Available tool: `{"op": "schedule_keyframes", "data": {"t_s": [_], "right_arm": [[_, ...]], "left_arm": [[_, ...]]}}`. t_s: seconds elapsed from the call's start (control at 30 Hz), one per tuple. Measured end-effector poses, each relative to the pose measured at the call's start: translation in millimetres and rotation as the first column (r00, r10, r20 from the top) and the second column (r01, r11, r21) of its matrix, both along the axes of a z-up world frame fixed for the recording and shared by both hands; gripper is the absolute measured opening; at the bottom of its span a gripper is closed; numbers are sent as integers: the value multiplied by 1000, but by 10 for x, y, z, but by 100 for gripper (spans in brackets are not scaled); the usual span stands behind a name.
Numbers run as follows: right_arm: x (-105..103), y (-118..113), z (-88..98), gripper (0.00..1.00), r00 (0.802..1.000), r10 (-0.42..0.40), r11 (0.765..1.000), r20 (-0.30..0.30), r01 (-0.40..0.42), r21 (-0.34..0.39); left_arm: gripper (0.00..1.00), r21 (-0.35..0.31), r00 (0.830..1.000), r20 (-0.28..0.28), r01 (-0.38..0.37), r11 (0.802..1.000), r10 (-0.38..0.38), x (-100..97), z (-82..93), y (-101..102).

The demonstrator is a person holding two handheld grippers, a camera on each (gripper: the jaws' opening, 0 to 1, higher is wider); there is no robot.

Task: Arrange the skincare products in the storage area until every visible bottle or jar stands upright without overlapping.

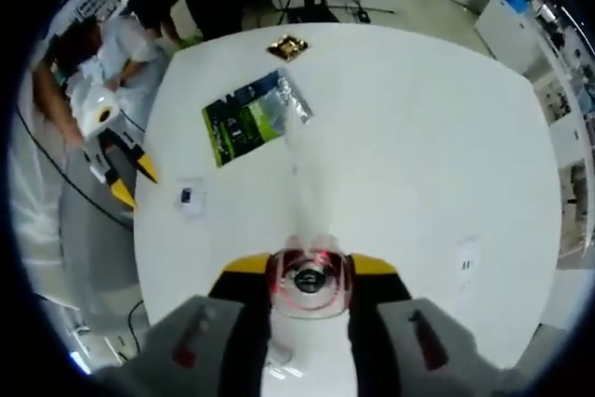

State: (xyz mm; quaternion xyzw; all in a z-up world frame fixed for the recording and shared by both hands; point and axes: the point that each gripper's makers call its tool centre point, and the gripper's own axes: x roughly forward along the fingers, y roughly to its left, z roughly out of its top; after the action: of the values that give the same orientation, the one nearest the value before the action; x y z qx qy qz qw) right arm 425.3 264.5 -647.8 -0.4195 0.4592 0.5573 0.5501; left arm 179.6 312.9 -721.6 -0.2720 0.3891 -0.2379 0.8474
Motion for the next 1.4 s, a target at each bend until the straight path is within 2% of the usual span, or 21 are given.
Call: {"op": "schedule_keyframes", "data": {"t_s": [0.37, 0.47, 0.53, 0.8, 0.9, 1.03, 1.4], "right_arm": [[-15, 13, 2, 30, 1000, -4, 1000, -9, 4, 17], [-52, 13, 5, 30, 999, -15, 1000, -46, 16, 15], [-52, 5, 4, 31, 999, -14, 1000, -49, 15, 9], [-16, 23, 6, 31, 1000, 19, 1000, -13, -19, 20], [-17, 25, 5, 31, 1000, -3, 1000, -14, 3, 13], [-28, 26, 3, 31, 1000, 12, 1000, -9, -12, 9], [-17, 22, 69, 33, 1000, 7, 999, 20, -8, 44]], "left_arm": [[33, -1, 1000, -6, 1, 1000, -1, 0, -8, -7], [33, -1, 1000, -7, 4, 1000, -4, 2, -8, -11], [33, 2, 1000, -7, 6, 1000, -6, 0, -13, -11], [33, 4, 1000, -8, 6, 1000, -6, 3, -17, -8], [33, 5, 1000, -8, 4, 1000, -4, 1, -21, -7], [33, 5, 1000, -8, 4, 1000, -4, 2, -24, -9], [33, 6, 1000, -8, 11, 1000, -11, -19, -30, -15]]}}
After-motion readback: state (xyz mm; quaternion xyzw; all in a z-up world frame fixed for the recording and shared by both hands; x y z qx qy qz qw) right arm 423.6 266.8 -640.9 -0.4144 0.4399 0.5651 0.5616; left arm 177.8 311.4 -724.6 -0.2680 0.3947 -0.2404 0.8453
